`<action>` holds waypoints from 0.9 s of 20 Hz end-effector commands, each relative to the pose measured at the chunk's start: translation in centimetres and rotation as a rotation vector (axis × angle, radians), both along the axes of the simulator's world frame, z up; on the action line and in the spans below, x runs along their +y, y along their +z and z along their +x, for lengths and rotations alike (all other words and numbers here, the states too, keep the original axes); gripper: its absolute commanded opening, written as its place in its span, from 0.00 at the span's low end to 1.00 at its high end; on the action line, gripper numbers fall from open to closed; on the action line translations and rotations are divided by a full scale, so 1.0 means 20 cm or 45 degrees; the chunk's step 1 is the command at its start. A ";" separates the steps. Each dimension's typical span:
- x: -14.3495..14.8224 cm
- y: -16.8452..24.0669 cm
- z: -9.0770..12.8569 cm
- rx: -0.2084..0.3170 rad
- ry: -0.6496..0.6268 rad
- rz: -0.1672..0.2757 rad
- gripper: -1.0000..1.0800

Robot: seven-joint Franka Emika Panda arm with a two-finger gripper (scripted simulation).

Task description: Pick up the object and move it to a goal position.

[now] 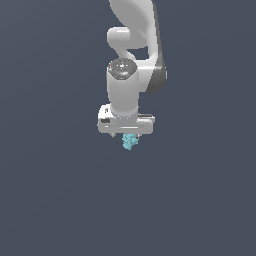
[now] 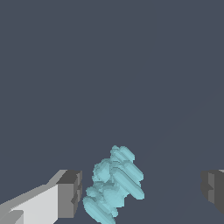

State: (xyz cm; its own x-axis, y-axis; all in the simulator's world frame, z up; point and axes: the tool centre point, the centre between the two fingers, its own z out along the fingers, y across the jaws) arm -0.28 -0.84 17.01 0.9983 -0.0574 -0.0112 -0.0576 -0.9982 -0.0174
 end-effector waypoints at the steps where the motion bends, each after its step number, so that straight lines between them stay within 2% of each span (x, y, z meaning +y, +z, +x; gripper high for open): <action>1: 0.00 0.00 0.00 0.000 0.000 0.000 0.96; 9: -0.06 0.02 0.01 0.005 -0.033 -0.013 0.96; 18: -0.05 0.01 0.01 0.005 -0.055 -0.014 0.96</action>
State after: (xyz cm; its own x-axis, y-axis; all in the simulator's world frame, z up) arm -0.07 -1.95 17.32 0.9954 -0.0945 -0.0142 -0.0946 -0.9955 -0.0062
